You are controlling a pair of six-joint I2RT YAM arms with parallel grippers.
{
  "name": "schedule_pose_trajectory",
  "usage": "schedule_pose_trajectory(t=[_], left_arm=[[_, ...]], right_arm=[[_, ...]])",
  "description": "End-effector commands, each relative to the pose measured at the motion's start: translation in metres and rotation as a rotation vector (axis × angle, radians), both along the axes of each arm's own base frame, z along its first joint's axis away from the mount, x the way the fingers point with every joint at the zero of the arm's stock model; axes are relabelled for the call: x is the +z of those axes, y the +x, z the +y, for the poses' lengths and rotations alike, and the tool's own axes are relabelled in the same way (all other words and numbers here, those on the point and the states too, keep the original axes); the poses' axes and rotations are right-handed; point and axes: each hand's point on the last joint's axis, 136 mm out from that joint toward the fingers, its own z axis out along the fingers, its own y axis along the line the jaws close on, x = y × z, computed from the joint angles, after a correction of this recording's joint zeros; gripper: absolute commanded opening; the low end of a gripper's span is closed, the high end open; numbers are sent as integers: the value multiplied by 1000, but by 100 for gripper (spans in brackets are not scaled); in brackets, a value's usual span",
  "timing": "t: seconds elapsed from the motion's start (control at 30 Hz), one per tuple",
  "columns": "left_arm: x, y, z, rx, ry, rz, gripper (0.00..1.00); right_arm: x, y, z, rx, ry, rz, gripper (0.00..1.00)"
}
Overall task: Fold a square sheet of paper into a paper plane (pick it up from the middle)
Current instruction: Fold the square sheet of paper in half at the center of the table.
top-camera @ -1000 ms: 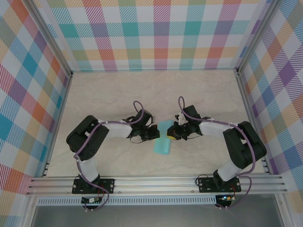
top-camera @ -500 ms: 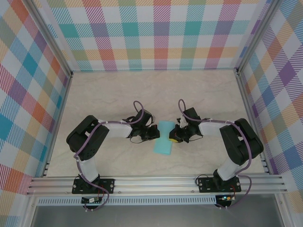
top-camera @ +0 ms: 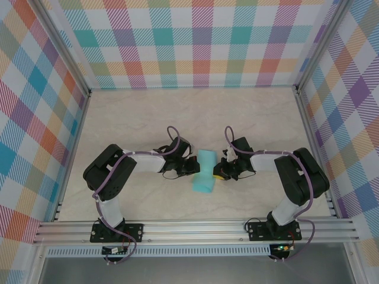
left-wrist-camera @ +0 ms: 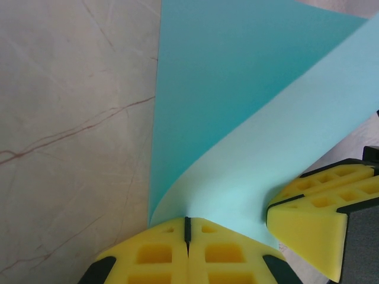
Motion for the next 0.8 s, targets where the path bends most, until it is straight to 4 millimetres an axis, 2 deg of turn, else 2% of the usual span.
schedule_pose_trajectory(t=[0.0, 0.1, 0.23, 0.4, 0.57, 0.63, 0.7, 0.77], left_arm=[[-52, -29, 30, 1, 182, 113, 0], [-53, -29, 31, 3, 186, 115, 0], [-55, -29, 30, -1, 187, 117, 0], [-54, -29, 30, 0, 184, 115, 0], [-54, -29, 31, 0, 187, 114, 0], [-54, -30, 32, -1, 190, 117, 0], [-54, -29, 32, 0, 191, 117, 0], [-54, -30, 32, -2, 192, 115, 0]], right_arm=[[6, -6, -4, 12, -3, -18, 11], [28, -7, 7, 36, 85, -57, 11], [33, -11, 13, 59, 102, -65, 12], [18, -20, 19, 95, 105, -15, 12], [-13, -31, 2, 93, -13, 36, 11], [-20, -35, 0, 102, -29, 50, 10], [-21, -37, 0, 108, -27, 59, 9], [-13, -36, 4, 116, 4, 44, 9]])
